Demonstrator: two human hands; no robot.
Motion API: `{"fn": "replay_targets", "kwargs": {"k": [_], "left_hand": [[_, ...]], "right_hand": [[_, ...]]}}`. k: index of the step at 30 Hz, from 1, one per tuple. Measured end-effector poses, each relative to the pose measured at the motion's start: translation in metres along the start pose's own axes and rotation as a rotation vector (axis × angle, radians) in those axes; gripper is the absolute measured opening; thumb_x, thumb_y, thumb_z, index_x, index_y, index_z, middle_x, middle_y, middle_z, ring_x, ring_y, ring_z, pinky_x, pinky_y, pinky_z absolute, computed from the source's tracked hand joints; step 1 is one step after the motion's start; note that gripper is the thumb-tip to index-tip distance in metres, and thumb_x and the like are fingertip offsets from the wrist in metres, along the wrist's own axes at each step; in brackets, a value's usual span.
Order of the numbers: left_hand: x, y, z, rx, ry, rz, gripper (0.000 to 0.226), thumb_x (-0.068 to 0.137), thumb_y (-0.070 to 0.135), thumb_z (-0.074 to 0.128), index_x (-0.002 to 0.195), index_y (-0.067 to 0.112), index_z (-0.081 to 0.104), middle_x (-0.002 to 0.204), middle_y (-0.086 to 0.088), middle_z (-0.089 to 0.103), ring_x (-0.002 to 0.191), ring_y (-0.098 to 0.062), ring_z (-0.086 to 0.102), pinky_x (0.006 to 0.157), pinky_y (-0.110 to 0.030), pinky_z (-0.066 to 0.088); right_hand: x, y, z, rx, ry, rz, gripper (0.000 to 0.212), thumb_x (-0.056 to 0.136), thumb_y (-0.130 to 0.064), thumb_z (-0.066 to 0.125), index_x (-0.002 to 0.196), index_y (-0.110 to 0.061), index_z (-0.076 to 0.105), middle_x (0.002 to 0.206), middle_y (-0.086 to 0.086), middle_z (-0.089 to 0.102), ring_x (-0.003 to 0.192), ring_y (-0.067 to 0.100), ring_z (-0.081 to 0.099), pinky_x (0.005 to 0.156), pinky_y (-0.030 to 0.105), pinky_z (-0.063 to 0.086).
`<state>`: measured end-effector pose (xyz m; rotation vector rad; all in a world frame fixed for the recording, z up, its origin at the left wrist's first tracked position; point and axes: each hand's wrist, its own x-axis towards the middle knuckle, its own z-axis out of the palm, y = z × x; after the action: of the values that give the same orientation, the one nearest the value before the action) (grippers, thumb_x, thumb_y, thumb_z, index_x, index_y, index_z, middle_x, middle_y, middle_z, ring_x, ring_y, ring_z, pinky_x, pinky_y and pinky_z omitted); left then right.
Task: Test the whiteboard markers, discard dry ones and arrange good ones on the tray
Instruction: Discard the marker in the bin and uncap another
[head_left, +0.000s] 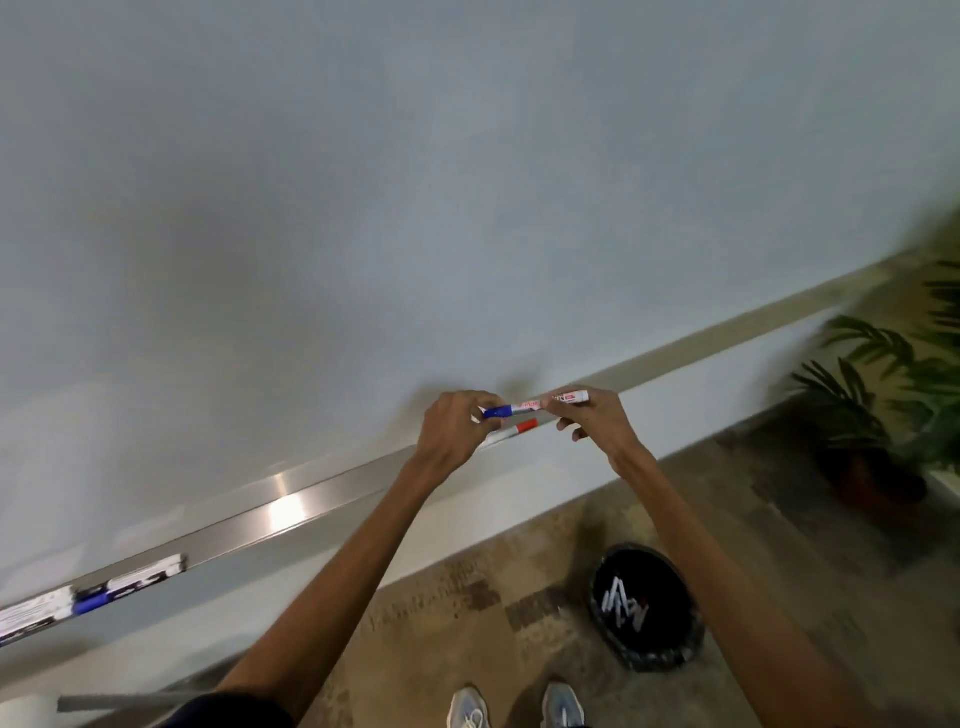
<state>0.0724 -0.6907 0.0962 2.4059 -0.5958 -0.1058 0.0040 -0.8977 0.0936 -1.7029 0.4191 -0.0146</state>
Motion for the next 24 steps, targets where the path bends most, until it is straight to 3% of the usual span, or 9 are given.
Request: {"fn": "replay_targets", "kwargs": {"k": [4,8,10,12,14,17,24], "left_hand": [[-0.007,0.018,0.051,0.029,-0.133,-0.011,0.02,0.078,0.023,0.077,0.098,0.024,0.076,0.102,0.007,0.074,0.092,-0.014,0.064,0.073,-0.027,0.044],[-0.012,0.039,0.102,0.031,-0.268,0.046,0.013,0.081,0.02,0.076,0.093,0.023,0.076,0.093,0.006,0.074,0.087,-0.013,0.062,0.072,-0.031,0.046],[-0.014,0.05,0.126,0.058,-0.314,0.078,0.012,0.083,0.023,0.073,0.094,0.026,0.076,0.092,0.006,0.074,0.084,-0.014,0.061,0.069,-0.03,0.043],[-0.017,0.06,0.147,0.085,-0.34,0.117,0.012,0.084,0.025,0.07,0.095,0.025,0.076,0.092,0.005,0.074,0.084,-0.017,0.062,0.07,-0.031,0.044],[-0.019,0.07,0.168,0.108,-0.362,0.156,0.013,0.085,0.023,0.067,0.094,0.023,0.075,0.091,0.002,0.074,0.085,-0.02,0.063,0.073,-0.036,0.048],[-0.022,0.086,0.198,0.144,-0.385,0.198,0.02,0.084,0.015,0.063,0.097,0.025,0.074,0.088,-0.002,0.073,0.083,-0.025,0.063,0.073,-0.037,0.047],[-0.029,0.112,0.255,0.22,-0.473,0.226,0.029,0.083,0.009,0.058,0.105,0.021,0.072,0.095,-0.009,0.072,0.091,-0.03,0.063,0.075,-0.035,0.041]], "right_hand": [[-0.013,0.044,-0.038,-0.274,-0.041,0.015,0.011,0.077,-0.022,0.083,0.087,-0.021,0.078,0.078,-0.005,0.075,0.071,0.009,0.068,0.067,0.029,0.055],[-0.031,0.08,-0.065,-0.492,-0.142,0.072,0.026,0.075,-0.023,0.081,0.099,-0.028,0.075,0.082,-0.007,0.076,0.076,0.01,0.07,0.081,0.036,0.058],[-0.039,0.093,-0.077,-0.579,-0.129,0.069,0.027,0.079,-0.018,0.076,0.105,-0.026,0.075,0.09,-0.005,0.076,0.082,0.014,0.07,0.077,0.024,0.055],[-0.047,0.106,-0.089,-0.649,-0.091,0.081,0.026,0.085,-0.011,0.069,0.107,-0.023,0.076,0.092,0.0,0.076,0.081,0.016,0.068,0.062,0.01,0.044],[-0.054,0.122,-0.1,-0.707,-0.065,0.108,0.024,0.088,-0.011,0.064,0.105,-0.023,0.076,0.091,0.004,0.075,0.082,0.021,0.067,0.058,0.012,0.041],[-0.063,0.147,-0.114,-0.767,-0.021,0.153,0.024,0.091,-0.015,0.061,0.109,-0.025,0.074,0.099,0.002,0.074,0.093,0.023,0.067,0.075,0.029,0.05],[-0.073,0.185,-0.146,-0.758,0.032,0.25,0.027,0.087,-0.015,0.068,0.113,-0.022,0.072,0.109,0.003,0.073,0.103,0.024,0.065,0.082,0.031,0.047]]}}
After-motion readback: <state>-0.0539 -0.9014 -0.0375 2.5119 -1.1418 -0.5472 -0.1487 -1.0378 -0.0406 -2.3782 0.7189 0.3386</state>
